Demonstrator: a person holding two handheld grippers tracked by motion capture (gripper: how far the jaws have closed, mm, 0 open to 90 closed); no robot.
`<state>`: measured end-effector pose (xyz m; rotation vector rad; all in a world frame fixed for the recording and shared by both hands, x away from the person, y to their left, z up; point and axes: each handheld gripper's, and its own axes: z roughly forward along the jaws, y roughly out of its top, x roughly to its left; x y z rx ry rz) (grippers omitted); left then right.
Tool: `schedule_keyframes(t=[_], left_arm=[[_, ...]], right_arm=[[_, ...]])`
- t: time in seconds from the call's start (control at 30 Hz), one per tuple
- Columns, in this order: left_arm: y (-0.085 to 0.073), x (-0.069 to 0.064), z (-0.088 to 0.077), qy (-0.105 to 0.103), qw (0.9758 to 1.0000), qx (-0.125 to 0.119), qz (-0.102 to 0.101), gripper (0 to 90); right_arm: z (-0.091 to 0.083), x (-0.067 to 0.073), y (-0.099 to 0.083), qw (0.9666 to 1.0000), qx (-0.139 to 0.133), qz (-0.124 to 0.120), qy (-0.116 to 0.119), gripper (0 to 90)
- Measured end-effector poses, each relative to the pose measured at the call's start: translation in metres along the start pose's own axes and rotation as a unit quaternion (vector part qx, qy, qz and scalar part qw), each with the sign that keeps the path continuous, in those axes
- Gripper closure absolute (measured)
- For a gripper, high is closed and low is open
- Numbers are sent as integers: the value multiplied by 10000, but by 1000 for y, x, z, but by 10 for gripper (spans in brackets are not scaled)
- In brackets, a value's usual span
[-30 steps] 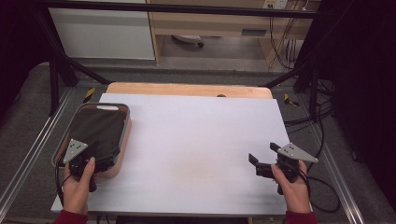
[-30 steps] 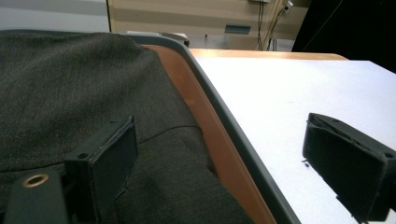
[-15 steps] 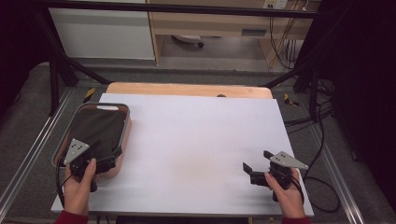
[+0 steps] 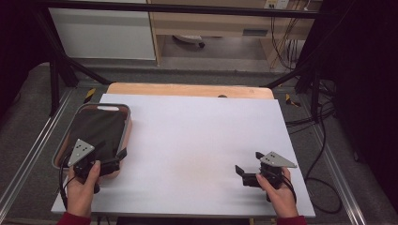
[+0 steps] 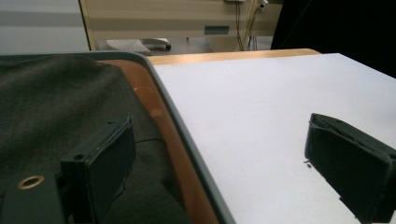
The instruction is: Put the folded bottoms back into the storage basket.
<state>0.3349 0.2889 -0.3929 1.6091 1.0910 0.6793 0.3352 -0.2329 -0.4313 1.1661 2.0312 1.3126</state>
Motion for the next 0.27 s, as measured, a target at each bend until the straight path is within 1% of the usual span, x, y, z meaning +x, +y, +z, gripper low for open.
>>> schedule_keyframes(t=[0.1, 0.17, 0.23, 0.27], left_arm=[[1, -8, 2, -125, 9999, 0, 80, 89], [2, -18, 5, -252, 9996, 11, 162, 89], [1, -30, 10, -398, 9985, 120, 357, 89], [0, -38, 14, -513, 9975, 220, 434, 89]], right_arm=[[4, 2, 0, 10000, 30, -19, 11, 36], [8, 2, 2, 10000, 36, -15, 9, 36], [11, 3, 3, 10000, 43, -18, -2, 35], [12, 3, 3, 10000, 65, -52, -31, 34]])
